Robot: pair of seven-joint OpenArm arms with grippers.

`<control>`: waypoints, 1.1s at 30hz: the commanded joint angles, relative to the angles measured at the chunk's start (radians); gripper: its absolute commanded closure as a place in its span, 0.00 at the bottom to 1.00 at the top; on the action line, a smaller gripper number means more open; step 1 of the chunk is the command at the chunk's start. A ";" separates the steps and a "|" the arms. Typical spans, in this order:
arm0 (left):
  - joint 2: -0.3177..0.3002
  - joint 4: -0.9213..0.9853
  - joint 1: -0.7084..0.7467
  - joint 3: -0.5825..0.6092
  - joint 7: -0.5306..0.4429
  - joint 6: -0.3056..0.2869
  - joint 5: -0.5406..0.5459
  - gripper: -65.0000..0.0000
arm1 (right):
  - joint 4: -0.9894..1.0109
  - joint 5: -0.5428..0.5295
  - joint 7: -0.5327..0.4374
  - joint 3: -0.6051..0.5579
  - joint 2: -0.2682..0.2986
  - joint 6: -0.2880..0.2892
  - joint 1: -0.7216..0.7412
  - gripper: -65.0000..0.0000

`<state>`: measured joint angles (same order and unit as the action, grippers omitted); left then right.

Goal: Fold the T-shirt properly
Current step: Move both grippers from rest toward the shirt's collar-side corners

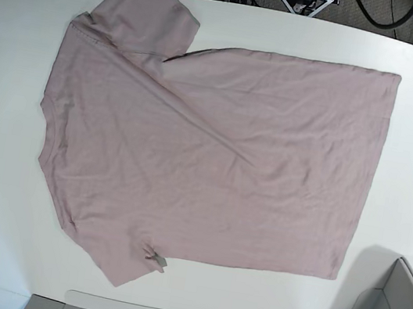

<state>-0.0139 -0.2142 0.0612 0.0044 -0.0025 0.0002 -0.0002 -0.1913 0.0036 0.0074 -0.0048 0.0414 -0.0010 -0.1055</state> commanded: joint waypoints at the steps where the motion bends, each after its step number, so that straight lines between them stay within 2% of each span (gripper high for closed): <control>1: 0.004 -0.006 -0.001 -0.002 -0.012 0.005 -0.001 1.00 | -0.006 -0.003 -0.007 0.002 0.004 0.002 -0.003 1.00; 25: 0.002 -0.006 0.001 -0.002 -0.012 0.005 -0.001 1.00 | -0.006 -0.003 -0.011 0.002 0.005 0.002 -0.006 1.00; 29: -0.027 -0.014 0.039 -0.002 -0.012 0.004 -0.001 1.00 | -0.033 -0.003 -0.013 0.002 0.035 0.002 -0.047 1.00; 33: -0.064 -0.067 0.118 -0.002 -0.012 0.004 -0.001 1.00 | -0.152 -0.003 -0.008 0.002 0.070 0.002 -0.145 1.00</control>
<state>-0.0696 -0.2794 0.1688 0.0044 -0.0059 -0.0002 0.0002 -0.3405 0.0032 0.0032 -0.0048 0.1085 -0.0017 -0.2478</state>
